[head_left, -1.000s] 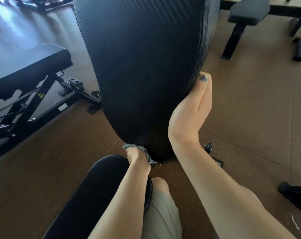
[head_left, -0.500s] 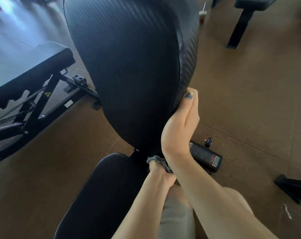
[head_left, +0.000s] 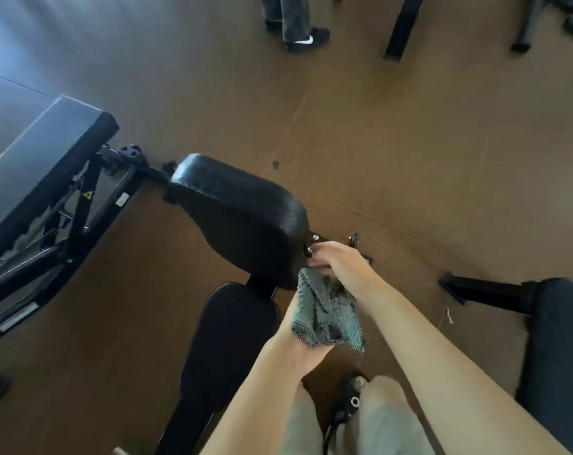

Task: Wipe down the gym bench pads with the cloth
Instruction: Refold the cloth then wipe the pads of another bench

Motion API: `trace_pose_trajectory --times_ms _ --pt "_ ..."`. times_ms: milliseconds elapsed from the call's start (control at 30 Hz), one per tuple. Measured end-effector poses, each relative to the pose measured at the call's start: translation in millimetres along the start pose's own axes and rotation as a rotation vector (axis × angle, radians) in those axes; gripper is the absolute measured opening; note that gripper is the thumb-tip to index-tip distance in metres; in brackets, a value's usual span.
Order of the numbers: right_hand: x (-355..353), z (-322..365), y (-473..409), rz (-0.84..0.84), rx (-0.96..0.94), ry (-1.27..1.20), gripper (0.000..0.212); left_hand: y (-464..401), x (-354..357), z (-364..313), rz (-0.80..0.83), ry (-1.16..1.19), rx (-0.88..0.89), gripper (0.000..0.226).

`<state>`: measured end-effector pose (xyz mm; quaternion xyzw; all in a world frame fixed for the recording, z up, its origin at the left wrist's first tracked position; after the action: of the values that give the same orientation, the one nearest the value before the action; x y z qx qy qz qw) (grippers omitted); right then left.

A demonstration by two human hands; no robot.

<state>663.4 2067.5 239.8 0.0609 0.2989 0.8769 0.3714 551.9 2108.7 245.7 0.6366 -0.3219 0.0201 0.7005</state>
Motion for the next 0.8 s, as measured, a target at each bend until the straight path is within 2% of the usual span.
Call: trace_pose_trajectory --times_ms 100,233,367,467,533,700,800 --pt "-10 56 55 0.152 0.151 -0.033 0.024 64 42 -4 0.180 -0.136 -0.044 0.052" --pt "-37 126 110 0.247 0.083 -0.094 0.030 125 89 -24 0.217 -0.338 0.001 0.045" --pt "-69 163 121 0.251 0.049 -0.064 0.025 149 124 -40 0.205 -0.341 -0.045 0.049" --pt "-92 178 113 0.175 0.006 -0.081 0.021 155 146 -53 0.127 -0.412 -0.031 0.072" --pt "-109 185 103 0.110 -0.035 -0.093 0.012 154 163 -61 0.118 -0.449 -0.011 0.076" --pt "-149 208 80 0.132 -0.086 -0.124 0.011 148 213 -77 0.058 -0.526 0.087 0.028" --pt "-178 220 67 0.171 -0.073 -0.120 0.010 140 238 -84 -0.001 -0.595 0.120 0.022"
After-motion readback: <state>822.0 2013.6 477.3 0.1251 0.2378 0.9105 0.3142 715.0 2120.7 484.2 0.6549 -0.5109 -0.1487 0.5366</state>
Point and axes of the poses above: each hand's wrist, its own y-axis away from the middle knuckle, its own x-axis out of the palm, z = x × y, the point moved 5 cm from there along -y, towards the middle knuckle, and after that the axes turned 9 degrees about -x, right-handed, at the moved point
